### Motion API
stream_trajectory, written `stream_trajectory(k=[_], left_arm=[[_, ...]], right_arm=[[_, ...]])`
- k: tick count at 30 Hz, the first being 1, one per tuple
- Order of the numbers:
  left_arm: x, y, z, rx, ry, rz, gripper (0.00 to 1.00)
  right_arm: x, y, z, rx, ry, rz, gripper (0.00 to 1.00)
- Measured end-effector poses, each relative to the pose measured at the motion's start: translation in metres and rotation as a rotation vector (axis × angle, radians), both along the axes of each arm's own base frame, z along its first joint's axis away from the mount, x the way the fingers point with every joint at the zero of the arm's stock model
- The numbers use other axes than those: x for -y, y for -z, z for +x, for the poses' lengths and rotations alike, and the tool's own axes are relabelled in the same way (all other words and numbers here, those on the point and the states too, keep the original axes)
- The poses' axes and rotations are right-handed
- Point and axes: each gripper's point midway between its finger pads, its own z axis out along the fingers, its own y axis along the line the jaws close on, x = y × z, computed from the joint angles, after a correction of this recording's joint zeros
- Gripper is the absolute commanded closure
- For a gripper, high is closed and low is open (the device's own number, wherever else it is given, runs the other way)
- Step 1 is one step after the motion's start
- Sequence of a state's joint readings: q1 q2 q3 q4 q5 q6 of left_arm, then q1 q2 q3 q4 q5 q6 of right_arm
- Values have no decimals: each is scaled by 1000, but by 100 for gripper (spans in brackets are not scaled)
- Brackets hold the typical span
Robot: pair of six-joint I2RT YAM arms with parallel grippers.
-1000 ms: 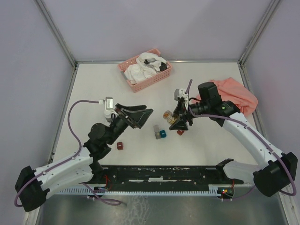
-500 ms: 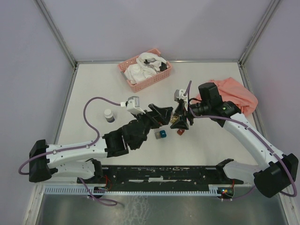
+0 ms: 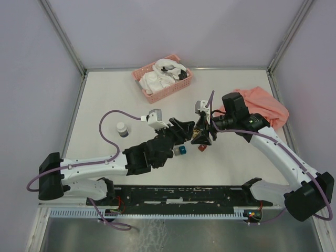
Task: Sort the pills into containers
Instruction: Screw the lid of the pill bottle onto the pill bottle.
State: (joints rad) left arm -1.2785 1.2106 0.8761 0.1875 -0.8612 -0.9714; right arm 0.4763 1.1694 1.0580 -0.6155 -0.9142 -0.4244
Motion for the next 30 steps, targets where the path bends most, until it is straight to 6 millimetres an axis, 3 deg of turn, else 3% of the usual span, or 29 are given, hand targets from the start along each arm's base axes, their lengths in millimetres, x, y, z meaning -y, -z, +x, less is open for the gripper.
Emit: stream_trajectory(k=[6, 11, 18, 30], left_arm=[[5, 1, -1, -7, 14, -9, 43], [9, -2, -4, -8, 36, -25, 64], [10, -2, -7, 6, 65, -38, 84], [2, -22, -19, 334, 402, -51, 89]], right_arm=[[1, 1, 0, -5, 2, -6, 98], [1, 3, 0, -11, 6, -12, 98], [-1, 3, -4, -40, -3, -2, 98], [-15, -13, -20, -183, -81, 106, 98]])
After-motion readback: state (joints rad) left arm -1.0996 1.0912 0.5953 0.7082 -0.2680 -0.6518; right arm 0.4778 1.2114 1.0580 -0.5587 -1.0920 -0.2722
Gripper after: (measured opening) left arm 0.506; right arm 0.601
